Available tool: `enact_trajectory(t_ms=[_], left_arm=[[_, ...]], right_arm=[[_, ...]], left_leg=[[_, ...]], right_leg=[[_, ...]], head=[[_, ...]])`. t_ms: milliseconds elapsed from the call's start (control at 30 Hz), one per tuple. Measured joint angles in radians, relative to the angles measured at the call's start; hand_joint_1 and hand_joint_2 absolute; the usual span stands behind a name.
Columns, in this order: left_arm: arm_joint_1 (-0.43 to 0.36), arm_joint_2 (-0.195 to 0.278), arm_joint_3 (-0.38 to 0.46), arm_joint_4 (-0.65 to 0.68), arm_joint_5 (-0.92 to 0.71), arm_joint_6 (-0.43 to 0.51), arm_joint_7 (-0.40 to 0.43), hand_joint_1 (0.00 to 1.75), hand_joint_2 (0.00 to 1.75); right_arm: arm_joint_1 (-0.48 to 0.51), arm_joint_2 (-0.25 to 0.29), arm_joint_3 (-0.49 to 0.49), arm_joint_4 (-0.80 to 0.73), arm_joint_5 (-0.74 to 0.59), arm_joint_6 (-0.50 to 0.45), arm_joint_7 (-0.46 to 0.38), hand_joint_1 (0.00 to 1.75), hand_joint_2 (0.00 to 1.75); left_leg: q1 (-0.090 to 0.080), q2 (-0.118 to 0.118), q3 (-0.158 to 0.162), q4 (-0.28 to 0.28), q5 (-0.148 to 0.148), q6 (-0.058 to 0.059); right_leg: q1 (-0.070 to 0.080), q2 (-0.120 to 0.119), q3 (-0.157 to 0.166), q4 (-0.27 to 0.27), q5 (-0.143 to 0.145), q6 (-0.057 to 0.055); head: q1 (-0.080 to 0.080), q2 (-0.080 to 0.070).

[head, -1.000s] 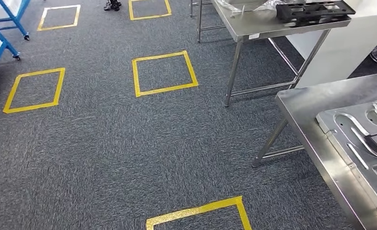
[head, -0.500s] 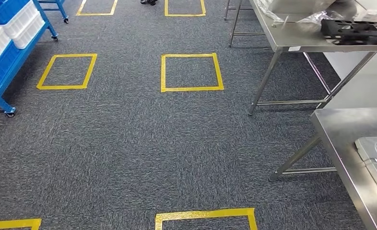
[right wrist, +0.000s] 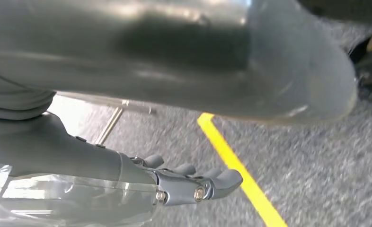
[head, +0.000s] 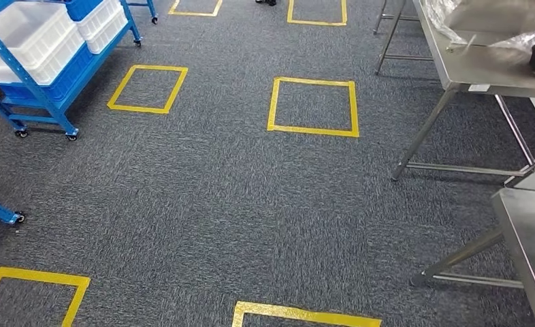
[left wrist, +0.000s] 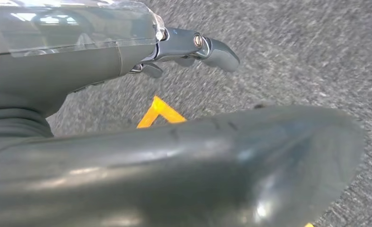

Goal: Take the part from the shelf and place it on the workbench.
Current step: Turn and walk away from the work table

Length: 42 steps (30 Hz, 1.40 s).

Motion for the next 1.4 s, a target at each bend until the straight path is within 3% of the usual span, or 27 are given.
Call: enact_trajectory(t_ms=[67, 100, 133, 233, 300, 367, 400, 467, 533, 567, 600, 633, 667, 733, 800, 833, 900, 967, 1033, 1100, 1133, 1167, 1267, 1333, 1400], left_arm=[[-0.001, 0.000, -0.003, 0.000, -0.006, -0.006, 0.005, 0.00, 0.00], [-0.001, 0.000, -0.005, 0.000, -0.009, -0.008, 0.007, 0.00, 0.00], [0.000, 0.000, -0.006, 0.000, -0.011, -0.009, 0.009, 0.00, 0.00], [0.000, 0.000, -0.008, 0.000, -0.014, -0.011, 0.011, 0.00, 0.00], [-0.001, 0.000, -0.008, 0.000, -0.017, -0.011, 0.012, 0.00, 0.00], [0.000, 0.000, -0.010, 0.000, -0.019, -0.011, 0.013, 0.00, 0.00], [0.000, 0.000, -0.011, 0.000, -0.020, -0.011, 0.013, 0.00, 0.00], [0.000, -0.001, -0.015, 0.000, -0.021, -0.011, 0.015, 0.00, 0.00], [-0.001, -0.001, -0.019, 0.000, -0.021, -0.011, 0.016, 0.00, 0.00], [-0.002, -0.001, -0.020, 0.000, -0.021, -0.011, 0.016, 0.00, 0.00], [-0.002, -0.001, -0.022, 0.000, -0.021, -0.011, 0.017, 0.00, 0.00], [-0.001, -0.001, -0.024, 0.000, -0.021, -0.010, 0.018, 0.00, 0.00], [-0.001, -0.002, -0.026, 0.000, -0.021, -0.009, 0.020, 0.00, 0.00], [-0.002, -0.003, -0.028, 0.000, -0.024, -0.007, 0.025, 0.00, 0.00], [-0.003, -0.004, -0.031, 0.000, -0.027, -0.006, 0.030, 0.00, 0.00], [-0.003, -0.004, -0.032, 0.000, -0.029, -0.006, 0.032, 0.00, 0.00], [-0.002, -0.004, -0.034, 0.000, -0.033, -0.007, 0.035, 0.00, 0.00], [-0.002, -0.002, -0.038, 0.000, -0.038, -0.009, 0.035, 0.00, 0.00], [-0.004, -0.002, -0.044, 0.000, -0.042, -0.012, 0.035, 0.00, 0.00], [-0.005, -0.001, -0.051, 0.000, -0.048, -0.018, 0.035, 0.00, 0.00], [-0.005, -0.001, -0.054, 0.000, -0.051, -0.022, 0.035, 0.00, 0.00], [-0.004, 0.000, -0.056, 0.000, -0.054, -0.026, 0.035, 0.00, 0.00], [-0.007, 0.002, -0.060, 0.000, -0.059, -0.034, 0.032, 0.00, 0.00], [-0.010, 0.003, -0.063, 0.000, -0.059, -0.037, 0.031, 0.00, 0.00], [-0.009, 0.003, -0.067, 0.000, -0.059, -0.038, 0.031, 0.00, 0.00]], right_arm=[[0.004, -0.002, -0.003, 0.001, -0.007, -0.002, -0.001, 0.00, 0.00], [0.004, -0.003, -0.005, 0.001, -0.009, -0.003, -0.002, 0.00, 0.00], [0.004, -0.003, -0.006, 0.002, -0.009, -0.004, -0.003, 0.00, 0.00], [0.004, -0.003, -0.012, 0.002, -0.010, -0.006, -0.004, 0.00, 0.00], [0.004, -0.003, -0.015, 0.002, -0.010, -0.009, -0.005, 0.00, 0.00], [-0.001, -0.003, -0.019, 0.002, -0.012, -0.014, -0.007, 0.00, 0.00], [-0.003, -0.004, -0.020, 0.002, -0.012, -0.016, -0.008, 0.00, 0.00], [-0.002, -0.005, -0.021, 0.002, -0.013, -0.018, -0.010, 0.00, 0.00], [0.003, -0.006, -0.022, 0.002, -0.015, -0.018, -0.011, 0.00, 0.00], [0.005, -0.006, -0.022, 0.002, -0.015, -0.018, -0.011, 0.00, 0.00], [0.007, -0.006, -0.023, 0.002, -0.016, -0.018, -0.011, 0.00, 0.00], [0.008, -0.006, -0.024, 0.002, -0.017, -0.017, -0.010, 0.00, 0.00], [0.009, -0.006, -0.025, 0.002, -0.017, -0.016, -0.010, 0.00, 0.00], [0.010, -0.008, -0.026, 0.003, -0.019, -0.014, -0.008, 0.00, 0.00], [0.011, -0.010, -0.027, 0.004, -0.020, -0.013, -0.007, 0.00, 0.00], [0.009, -0.010, -0.027, 0.005, -0.021, -0.013, -0.007, 0.00, 0.00], [0.006, -0.010, -0.028, 0.005, -0.025, -0.012, -0.007, 0.00, 0.00], [0.008, -0.009, -0.030, 0.004, -0.029, -0.013, -0.007, 0.00, 0.00], [0.012, -0.008, -0.034, 0.005, -0.034, -0.014, -0.007, 0.00, 0.00], [0.014, -0.009, -0.040, 0.005, -0.040, -0.013, -0.007, 0.00, 0.00], [0.014, -0.010, -0.042, 0.005, -0.042, -0.013, -0.007, 0.00, 0.00], [0.013, -0.010, -0.044, 0.005, -0.044, -0.014, -0.007, 0.00, 0.00], [0.012, -0.010, -0.048, 0.005, -0.047, -0.017, -0.009, 0.00, 0.00], [0.010, -0.010, -0.052, 0.005, -0.048, -0.020, -0.012, 0.00, 0.00], [0.004, -0.011, -0.054, 0.005, -0.049, -0.021, -0.014, 0.00, 0.00]], left_leg=[[0.006, 0.025, -0.062, 0.119, -0.046, -0.006], [0.008, 0.031, -0.075, 0.142, -0.045, -0.009], [0.010, 0.036, -0.068, 0.126, -0.026, -0.011], [0.007, 0.084, 0.032, -0.067, 0.063, -0.005], [0.000, 0.102, 0.063, -0.131, 0.078, 0.006], [-0.003, 0.083, 0.063, -0.135, 0.079, 0.018], [-0.002, 0.074, 0.066, -0.139, 0.081, 0.024], [0.002, 0.056, 0.071, -0.147, 0.087, 0.036], [0.001, 0.037, 0.069, -0.148, 0.088, 0.042], [0.000, 0.027, 0.069, -0.148, 0.088, 0.043], [-0.002, 0.014, 0.069, -0.147, 0.088, 0.043], [-0.003, 0.000, 0.070, -0.146, 0.088, 0.043], [-0.003, -0.013, 0.072, -0.146, 0.088, 0.042], [-0.004, -0.037, 0.073, -0.144, 0.087, 0.039], [-0.002, -0.057, 0.068, -0.141, 0.088, 0.030], [-0.001, -0.067, 0.064, -0.141, 0.089, 0.023], [0.002, -0.079, 0.058, -0.140, 0.089, 0.011], [-0.001, -0.041, 0.037, -0.095, 0.059, 0.002], [0.002, 0.012, -0.019, 0.023, -0.005, -0.006], [0.007, 0.029, -0.074, 0.133, -0.043, -0.014], [0.010, 0.034, -0.078, 0.141, -0.036, -0.018], [0.011, 0.040, -0.061, 0.108, -0.010, -0.020], [0.008, 0.091, 0.045, -0.090, 0.074, -0.011], [0.001, 0.105, 0.068, -0.138, 0.082, 0.002], [0.001, 0.084, 0.067, -0.142, 0.086, 0.015]], right_leg=[[0.004, -0.030, 0.002, 0.001, -0.004, -0.003], [0.005, -0.044, 0.003, 0.001, -0.006, -0.003], [0.006, -0.057, 0.006, 0.001, -0.009, -0.001], [0.007, -0.090, 0.019, 0.002, -0.019, 0.009], [0.010, -0.107, 0.026, 0.004, -0.026, 0.020], [0.011, -0.123, 0.031, 0.003, -0.030, 0.032], [0.008, -0.116, 0.032, 0.009, -0.036, 0.038], [0.004, -0.072, 0.010, 0.066, -0.076, 0.048], [0.001, -0.028, -0.053, 0.193, -0.141, 0.051], [0.001, -0.022, -0.086, 0.254, -0.163, 0.052], [0.001, -0.020, -0.105, 0.287, -0.164, 0.051], [0.001, -0.018, -0.107, 0.280, -0.144, 0.049], [0.001, -0.012, -0.091, 0.236, -0.107, 0.046], [0.001, 0.029, -0.034, 0.099, -0.033, 0.039], [0.001, 0.066, -0.005, 0.024, -0.009, 0.035], [0.003, 0.069, -0.003, 0.017, -0.012, 0.034], [0.002, 0.045, 0.002, 0.008, -0.008, 0.024], [-0.002, 0.016, 0.009, -0.005, -0.004, 0.010], [0.000, -0.013, 0.014, -0.010, -0.005, 0.002], [0.002, -0.042, 0.016, -0.009, -0.008, 0.001], [0.003, -0.055, 0.017, -0.009, -0.010, 0.002], [0.002, -0.068, 0.019, -0.008, -0.013, 0.004], [0.005, -0.099, 0.032, -0.004, -0.025, 0.017], [0.010, -0.116, 0.036, -0.002, -0.032, 0.028], [0.008, -0.128, 0.042, -0.001, -0.036, 0.040]], head=[[0.000, 0.000], [0.000, 0.000], [0.000, 0.000], [0.000, 0.000], [0.000, 0.000], [0.000, 0.000], [0.000, 0.000], [0.000, 0.000], [0.000, 0.000], [0.000, 0.000], [0.000, 0.000], [0.000, 0.000], [0.000, 0.000], [0.000, 0.000], [0.000, 0.000], [0.000, 0.000], [0.000, 0.000], [0.000, 0.000], [0.000, 0.000], [0.000, 0.000], [0.000, 0.000], [0.000, 0.000], [0.000, 0.000], [0.000, 0.000], [0.000, 0.000]])
